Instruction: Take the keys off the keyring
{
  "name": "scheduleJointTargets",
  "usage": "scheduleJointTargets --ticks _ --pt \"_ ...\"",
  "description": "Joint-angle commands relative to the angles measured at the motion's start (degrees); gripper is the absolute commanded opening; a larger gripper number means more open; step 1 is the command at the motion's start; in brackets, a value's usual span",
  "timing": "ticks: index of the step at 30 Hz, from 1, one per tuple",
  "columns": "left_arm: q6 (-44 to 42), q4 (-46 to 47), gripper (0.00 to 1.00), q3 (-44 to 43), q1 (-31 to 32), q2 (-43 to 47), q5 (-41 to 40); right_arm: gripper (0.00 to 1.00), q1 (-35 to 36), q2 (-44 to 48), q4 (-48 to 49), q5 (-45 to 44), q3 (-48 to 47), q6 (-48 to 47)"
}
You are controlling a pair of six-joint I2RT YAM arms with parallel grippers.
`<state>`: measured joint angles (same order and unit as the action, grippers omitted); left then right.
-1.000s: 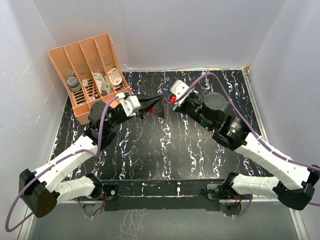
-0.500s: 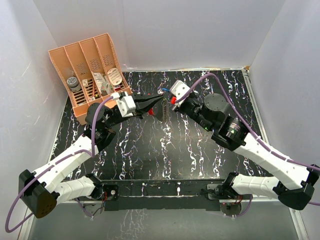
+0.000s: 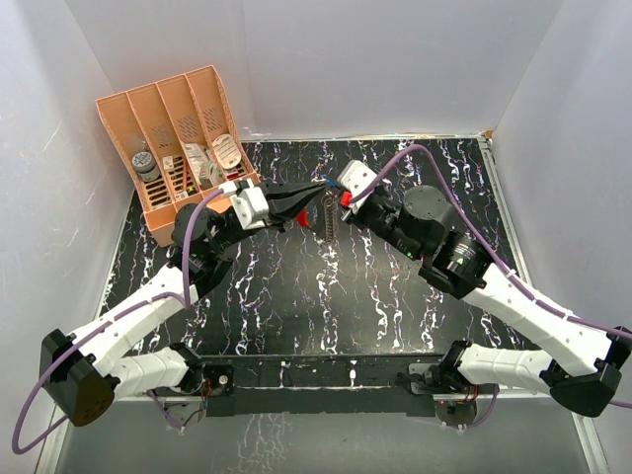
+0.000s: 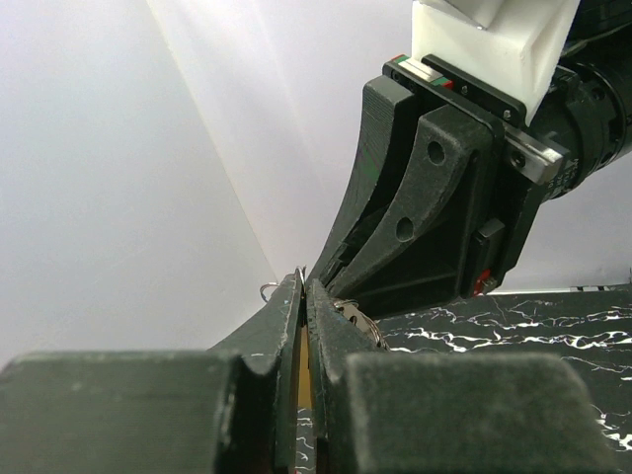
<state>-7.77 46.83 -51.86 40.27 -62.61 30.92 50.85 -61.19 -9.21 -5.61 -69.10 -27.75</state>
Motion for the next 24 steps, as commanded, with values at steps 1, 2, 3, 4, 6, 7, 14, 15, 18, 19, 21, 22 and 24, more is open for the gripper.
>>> scheduleJointTargets --ticks 1,2,3,4,6,7,14,15,18,19,21,22,24 --pt "0.2 4.4 0.00 -3.7 0.6 0.1 0.6 0.00 -0.7 0.3 -1.3 -1.0 -1.0 1.8" --pt "0.4 3.8 0.00 -4.1 0.6 0.0 1.0 0.01 -0.7 0.4 -1.2 -1.3 -1.0 1.9" --pt "0.5 3.4 0.00 -4.3 0.6 -0.1 1.4 0.12 -0.7 0.6 -0.7 -1.7 -0.8 2.0" --pt "0.7 3.3 0.00 -4.3 0.7 0.0 1.6 0.23 -0.7 1.0 0.0 -2.2 -0.8 1.9" --pt "1.2 3.6 0.00 -3.6 0.6 0.2 1.9 0.25 -0.7 1.8 2.2 -3.8 -0.6 1.5" --pt "1.4 3.7 0.00 -3.3 0.6 0.5 2.0 0.25 -0.7 2.3 3.7 -4.8 -0.3 1.2" --pt "2.6 3.3 0.00 -2.4 0.6 1.6 1.9 0.15 -0.7 6.3 14.7 -8.8 2.0 0.0" --pt "2.9 2.9 0.00 -2.4 0.7 1.6 1.9 0.14 -0.7 6.8 15.2 -8.0 2.0 -0.1" --pt "4.1 3.3 0.00 -2.6 0.6 1.0 1.8 0.13 -0.7 7.5 15.1 -5.2 1.3 0.8" --pt "4.4 3.7 0.00 -2.6 0.6 0.9 1.7 0.13 -0.7 7.4 14.3 -4.3 0.9 1.3" --pt "5.4 4.5 0.00 -2.7 0.6 0.1 1.3 0.14 -0.7 7.3 13.1 -2.5 0.5 2.1" --pt "6.0 5.1 0.00 -2.8 0.6 -0.3 1.2 0.14 -0.7 7.3 12.8 -1.7 0.6 2.5" --pt "7.2 6.2 0.00 -3.1 0.6 -1.2 1.1 0.13 -0.7 7.5 12.6 0.0 1.0 3.2"
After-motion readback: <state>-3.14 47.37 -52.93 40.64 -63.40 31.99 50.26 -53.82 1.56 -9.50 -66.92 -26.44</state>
